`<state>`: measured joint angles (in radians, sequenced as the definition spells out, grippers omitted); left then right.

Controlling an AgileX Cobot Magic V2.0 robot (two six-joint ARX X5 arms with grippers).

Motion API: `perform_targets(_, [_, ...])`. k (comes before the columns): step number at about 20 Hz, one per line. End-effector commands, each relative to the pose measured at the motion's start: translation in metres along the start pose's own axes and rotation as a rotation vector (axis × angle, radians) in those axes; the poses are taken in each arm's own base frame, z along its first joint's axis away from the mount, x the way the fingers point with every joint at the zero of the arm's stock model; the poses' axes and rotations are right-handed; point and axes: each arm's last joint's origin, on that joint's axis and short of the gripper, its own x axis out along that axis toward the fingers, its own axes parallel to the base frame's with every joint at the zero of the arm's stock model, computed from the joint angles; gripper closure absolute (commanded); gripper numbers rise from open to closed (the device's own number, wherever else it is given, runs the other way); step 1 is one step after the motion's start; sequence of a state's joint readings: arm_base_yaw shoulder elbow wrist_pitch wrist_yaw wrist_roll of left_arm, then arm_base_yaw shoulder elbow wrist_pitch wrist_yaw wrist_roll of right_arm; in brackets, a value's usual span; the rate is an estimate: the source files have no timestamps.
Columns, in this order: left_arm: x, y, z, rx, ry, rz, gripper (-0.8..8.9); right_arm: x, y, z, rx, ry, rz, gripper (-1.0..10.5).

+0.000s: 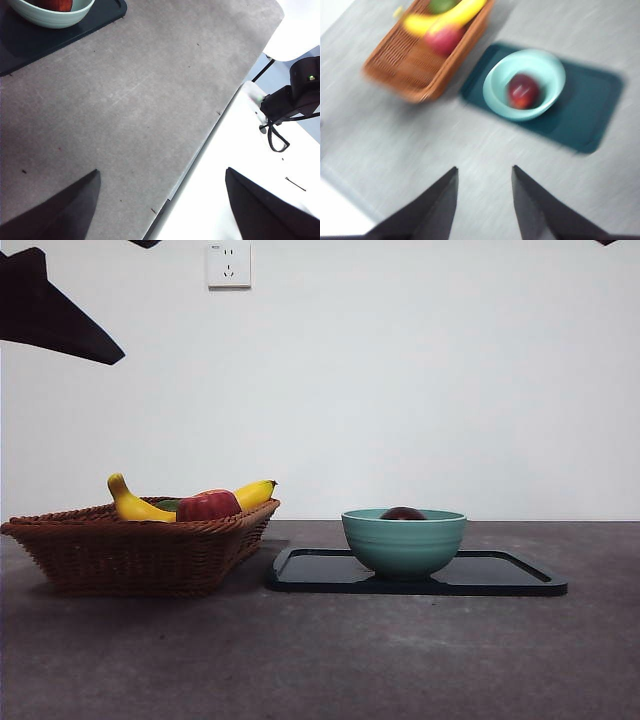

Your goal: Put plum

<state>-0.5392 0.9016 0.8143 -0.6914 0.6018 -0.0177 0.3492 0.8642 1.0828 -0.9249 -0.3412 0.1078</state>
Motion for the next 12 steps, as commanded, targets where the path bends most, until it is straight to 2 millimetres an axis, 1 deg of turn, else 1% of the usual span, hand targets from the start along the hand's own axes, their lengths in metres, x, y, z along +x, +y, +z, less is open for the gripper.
perform_targets(1, [0.000, -0.002, 0.003, 0.008, -0.009, -0.010, 4.11, 0.000, 0.004, -0.012, -0.033, 0.008, 0.032, 7.7])
perform_targets(3, [0.000, -0.002, 0.003, 0.009, -0.009, -0.010, 4.11, 0.002, 0.004, -0.029, -0.042, 0.028, 0.049, 7.7])
perform_targets(6, [0.000, -0.002, 0.003, 0.009, -0.009, -0.010, 4.12, 0.011, 0.000, -0.055, -0.036, 0.071, 0.058, 7.7])
perform_targets(8, [0.000, -0.002, 0.003, 0.009, -0.009, -0.010, 4.12, 0.015, -0.003, -0.068, -0.033, 0.083, 0.062, 7.7])
perform_targets(10, [0.000, -0.002, 0.003, 0.009, -0.009, -0.010, 4.12, 0.016, -0.004, -0.074, -0.032, 0.086, 0.061, 7.7])
perform_targets(12, [0.000, -0.002, 0.003, 0.009, -0.010, -0.010, 4.11, 0.016, -0.004, -0.074, -0.034, 0.081, 0.062, 7.7])
